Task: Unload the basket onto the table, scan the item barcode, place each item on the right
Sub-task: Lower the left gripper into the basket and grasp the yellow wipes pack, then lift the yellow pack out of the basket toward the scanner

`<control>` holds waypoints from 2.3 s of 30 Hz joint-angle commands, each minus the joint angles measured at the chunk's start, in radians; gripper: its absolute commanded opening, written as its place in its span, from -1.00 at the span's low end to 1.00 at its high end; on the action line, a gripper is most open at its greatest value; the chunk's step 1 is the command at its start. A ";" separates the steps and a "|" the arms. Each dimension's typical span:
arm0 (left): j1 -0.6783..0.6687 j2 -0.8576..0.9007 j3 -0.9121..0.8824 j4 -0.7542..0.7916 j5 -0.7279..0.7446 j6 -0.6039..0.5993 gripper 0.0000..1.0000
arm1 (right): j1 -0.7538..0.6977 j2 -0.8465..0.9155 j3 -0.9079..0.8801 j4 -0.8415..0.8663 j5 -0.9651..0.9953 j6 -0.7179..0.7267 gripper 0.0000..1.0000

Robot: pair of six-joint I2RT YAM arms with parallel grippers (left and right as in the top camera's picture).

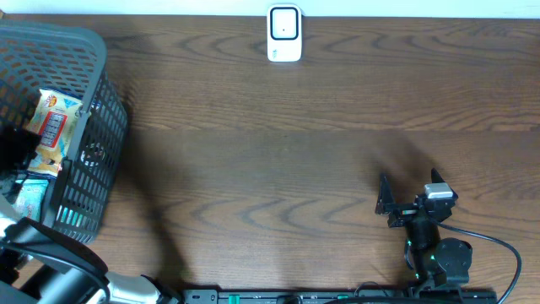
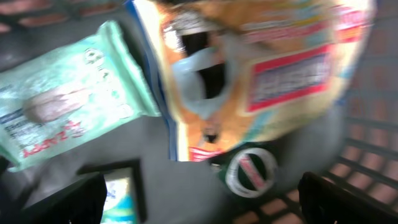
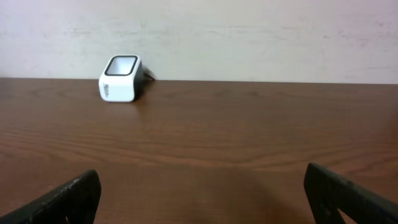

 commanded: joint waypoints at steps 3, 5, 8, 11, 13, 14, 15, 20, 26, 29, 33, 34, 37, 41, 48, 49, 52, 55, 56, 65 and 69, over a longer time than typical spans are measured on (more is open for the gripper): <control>0.003 0.063 -0.062 0.049 -0.064 0.000 0.95 | -0.003 -0.002 -0.001 -0.003 0.000 0.010 0.99; 0.003 0.087 -0.065 0.072 -0.064 0.000 0.95 | -0.003 -0.002 -0.001 -0.003 0.000 0.010 0.99; 0.003 0.115 -0.065 0.112 -0.064 0.000 0.95 | -0.003 -0.002 -0.001 -0.003 0.000 0.010 0.98; 0.003 0.140 -0.065 0.151 -0.051 -0.003 0.95 | -0.003 -0.002 -0.001 -0.003 0.000 0.010 0.99; 0.003 0.156 -0.065 0.180 -0.026 -0.003 0.95 | -0.003 -0.002 -0.001 -0.003 0.000 0.010 0.99; 0.003 0.164 -0.065 0.193 -0.008 -0.003 0.95 | -0.003 -0.002 -0.001 -0.003 0.000 0.010 0.99; 0.003 0.170 -0.065 0.209 0.013 -0.003 0.95 | -0.003 -0.002 -0.001 -0.003 0.000 0.010 0.98; 0.003 0.191 -0.065 0.285 0.138 -0.002 0.96 | -0.003 -0.002 -0.001 -0.003 0.000 0.010 0.98; 0.003 0.191 -0.065 0.312 0.192 -0.002 0.89 | -0.003 -0.002 -0.001 -0.003 0.000 0.010 0.98; 0.003 0.191 -0.065 0.312 0.199 0.001 0.71 | -0.003 -0.002 -0.001 -0.003 0.000 0.010 0.99; 0.003 0.191 -0.065 0.317 0.258 0.002 0.49 | -0.003 -0.002 -0.001 -0.003 0.000 0.010 0.98; 0.003 0.191 -0.065 0.322 0.277 0.002 0.47 | -0.003 -0.002 -0.001 -0.003 0.000 0.010 0.99; 0.003 0.191 -0.065 0.347 0.353 0.002 0.44 | -0.003 -0.002 -0.001 -0.003 0.000 0.010 0.98; 0.003 0.191 -0.065 0.369 0.376 0.002 0.83 | -0.003 -0.002 -0.001 -0.003 0.000 0.010 0.99; -0.002 0.192 -0.065 0.369 0.367 0.014 0.86 | -0.003 -0.002 -0.001 -0.003 0.000 0.011 0.99; -0.004 0.192 -0.065 0.369 0.367 0.026 0.71 | -0.003 -0.002 -0.001 -0.003 0.000 0.010 0.99; -0.006 0.192 -0.065 0.369 0.367 0.047 0.18 | -0.003 -0.002 -0.001 -0.003 0.000 0.010 0.99; -0.006 0.191 -0.065 0.373 0.369 0.046 -0.31 | -0.003 -0.002 -0.001 -0.003 0.000 0.010 0.99; -0.006 0.191 -0.065 0.376 0.372 0.046 -0.47 | -0.003 -0.002 -0.001 -0.003 0.000 0.010 0.99; 0.006 0.147 -0.053 0.380 0.488 0.045 -0.85 | -0.003 -0.002 -0.001 -0.003 0.000 0.010 0.98; 0.031 0.060 -0.048 0.391 0.531 -0.012 -0.86 | -0.003 -0.002 -0.001 -0.003 0.000 0.010 0.99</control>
